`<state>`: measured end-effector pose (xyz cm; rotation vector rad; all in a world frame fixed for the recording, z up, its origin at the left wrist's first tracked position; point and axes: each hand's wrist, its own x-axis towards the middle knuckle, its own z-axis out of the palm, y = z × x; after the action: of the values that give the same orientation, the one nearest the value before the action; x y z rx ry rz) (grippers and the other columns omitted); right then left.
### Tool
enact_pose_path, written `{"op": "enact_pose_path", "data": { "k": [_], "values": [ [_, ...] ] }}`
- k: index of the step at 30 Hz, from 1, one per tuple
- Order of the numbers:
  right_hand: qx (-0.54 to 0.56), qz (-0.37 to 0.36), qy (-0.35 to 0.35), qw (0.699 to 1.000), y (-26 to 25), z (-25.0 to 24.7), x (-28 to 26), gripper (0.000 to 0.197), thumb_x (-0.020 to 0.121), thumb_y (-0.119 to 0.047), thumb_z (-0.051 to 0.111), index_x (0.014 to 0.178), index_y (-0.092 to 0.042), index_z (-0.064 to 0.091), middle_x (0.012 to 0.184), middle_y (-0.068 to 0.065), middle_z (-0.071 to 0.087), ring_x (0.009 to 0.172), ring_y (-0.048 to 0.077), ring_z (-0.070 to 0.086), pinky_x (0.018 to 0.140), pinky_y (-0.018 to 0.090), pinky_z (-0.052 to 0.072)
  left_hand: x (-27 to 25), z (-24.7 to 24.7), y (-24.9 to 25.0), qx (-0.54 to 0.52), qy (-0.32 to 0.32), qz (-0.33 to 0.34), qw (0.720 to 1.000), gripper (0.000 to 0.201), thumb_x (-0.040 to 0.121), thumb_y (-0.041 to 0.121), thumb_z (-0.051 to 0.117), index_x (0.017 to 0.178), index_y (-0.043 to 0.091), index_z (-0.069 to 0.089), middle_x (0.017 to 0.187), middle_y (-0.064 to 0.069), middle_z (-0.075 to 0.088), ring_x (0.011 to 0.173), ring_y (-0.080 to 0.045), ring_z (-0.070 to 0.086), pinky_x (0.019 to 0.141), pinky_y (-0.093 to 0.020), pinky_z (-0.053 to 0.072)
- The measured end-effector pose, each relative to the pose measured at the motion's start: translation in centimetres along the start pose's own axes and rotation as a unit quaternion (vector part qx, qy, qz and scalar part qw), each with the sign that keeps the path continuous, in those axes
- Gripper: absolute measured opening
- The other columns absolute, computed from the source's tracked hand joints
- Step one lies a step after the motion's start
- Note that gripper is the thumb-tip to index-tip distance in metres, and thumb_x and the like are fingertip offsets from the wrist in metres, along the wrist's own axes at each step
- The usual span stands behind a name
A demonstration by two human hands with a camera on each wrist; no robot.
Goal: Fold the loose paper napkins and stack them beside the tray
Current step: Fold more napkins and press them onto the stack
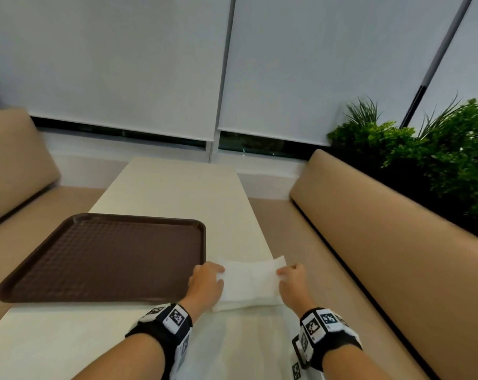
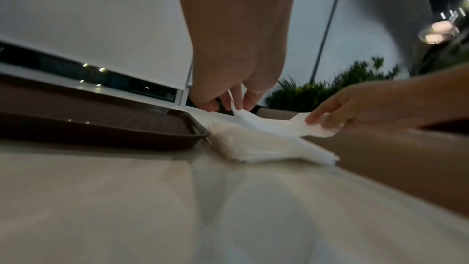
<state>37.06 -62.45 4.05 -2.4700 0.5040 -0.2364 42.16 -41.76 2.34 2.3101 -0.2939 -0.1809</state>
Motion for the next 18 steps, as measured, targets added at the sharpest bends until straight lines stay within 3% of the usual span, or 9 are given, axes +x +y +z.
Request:
{"op": "enact_pose_path", "data": {
  "k": [3, 6, 8, 10, 12, 13, 15, 18],
  "values": [
    [-0.116, 0.020, -0.124, 0.985, 0.8, 1.3, -1.0, 0.040, 0.091, 0.000, 0.039, 0.129, -0.007, 0.051, 0.128, 0.009, 0.032, 0.127, 0.031, 0.033, 0.104, 0.025, 0.028, -0.2, 1.1, -0.8, 0.210, -0.071, 0.010, 0.975, 0.036, 0.098, 0.035, 0.038, 0.131, 0.028, 0.049, 0.156, -0.002, 0.012, 0.141, -0.026, 0.010, 0.110, -0.044, 0.020],
    [-0.177, 0.060, -0.166, 0.968, 1.4, 1.3, -2.4, 0.056, 0.095, -0.022, 0.040, 0.147, -0.034, 0.024, 0.153, 0.016, 0.003, 0.143, 0.034, 0.003, 0.115, 0.045, 0.010, -1.1, 1.4, -1.1, 0.254, -0.113, 0.010, 0.961, 0.045, 0.099, 0.042, 0.032, 0.143, 0.030, 0.035, 0.158, -0.003, -0.016, 0.145, -0.029, -0.017, 0.114, -0.054, 0.004],
    [-0.144, 0.028, -0.142, 0.979, 1.3, 0.6, -3.9, 0.060, 0.096, -0.035, 0.047, 0.149, -0.037, 0.018, 0.155, 0.013, 0.004, 0.144, 0.032, 0.004, 0.115, 0.048, 0.011, -2.2, 0.7, -0.5, 0.232, -0.098, 0.017, 0.968, 0.049, 0.099, 0.046, 0.032, 0.146, 0.035, 0.028, 0.158, -0.001, -0.020, 0.144, -0.027, -0.021, 0.115, -0.054, 0.001],
    [-0.092, -0.017, -0.179, 0.979, 1.0, -0.6, -6.2, 0.060, 0.092, -0.041, 0.057, 0.144, -0.027, 0.032, 0.146, 0.005, 0.029, 0.136, 0.022, 0.028, 0.112, 0.037, 0.028, -4.0, -0.6, 0.2, 0.183, -0.079, 0.038, 0.979, 0.050, 0.098, 0.047, 0.039, 0.146, 0.038, 0.029, 0.159, 0.001, -0.016, 0.145, -0.024, -0.019, 0.116, -0.050, 0.000],
    [-0.118, -0.028, -0.288, 0.950, 0.7, -1.5, -9.6, 0.063, 0.083, -0.046, 0.067, 0.136, -0.023, 0.042, 0.131, -0.002, 0.044, 0.118, 0.016, 0.045, 0.099, 0.028, 0.040, -6.7, -2.4, 0.6, 0.109, -0.072, 0.060, 0.990, 0.044, 0.095, 0.043, 0.048, 0.139, 0.039, 0.040, 0.159, 0.003, -0.003, 0.146, -0.021, -0.010, 0.116, -0.045, 0.004],
    [-0.148, -0.027, -0.327, 0.933, 0.7, -1.7, -11.2, 0.068, 0.077, -0.048, 0.072, 0.133, -0.022, 0.044, 0.125, -0.003, 0.045, 0.111, 0.016, 0.048, 0.093, 0.027, 0.042, -8.1, -3.4, 0.5, 0.068, -0.075, 0.070, 0.992, 0.036, 0.094, 0.039, 0.052, 0.130, 0.041, 0.048, 0.157, 0.004, 0.007, 0.145, -0.020, -0.001, 0.115, -0.043, 0.008],
    [-0.197, -0.017, -0.341, 0.919, 0.9, -1.9, -13.9, 0.079, 0.066, -0.050, 0.080, 0.129, -0.019, 0.044, 0.117, -0.004, 0.043, 0.101, 0.016, 0.048, 0.082, 0.027, 0.043, -11.7, -5.5, 0.3, -0.009, -0.094, 0.092, 0.991, 0.023, 0.093, 0.033, 0.056, 0.108, 0.050, 0.053, 0.144, 0.010, 0.030, 0.139, -0.016, 0.020, 0.114, -0.040, 0.019],
    [-0.201, 0.004, -0.313, 0.928, 1.4, -1.7, -16.7, 0.074, 0.063, -0.042, 0.086, 0.117, -0.020, 0.042, 0.107, -0.004, 0.041, 0.089, 0.014, 0.044, 0.063, 0.020, 0.036, -17.9, -8.5, -0.6, -0.097, -0.109, 0.106, 0.984, 0.021, 0.093, 0.027, 0.058, 0.100, 0.046, 0.059, 0.119, 0.025, 0.052, 0.117, 0.003, 0.046, 0.103, -0.027, 0.034]
  ]
}}
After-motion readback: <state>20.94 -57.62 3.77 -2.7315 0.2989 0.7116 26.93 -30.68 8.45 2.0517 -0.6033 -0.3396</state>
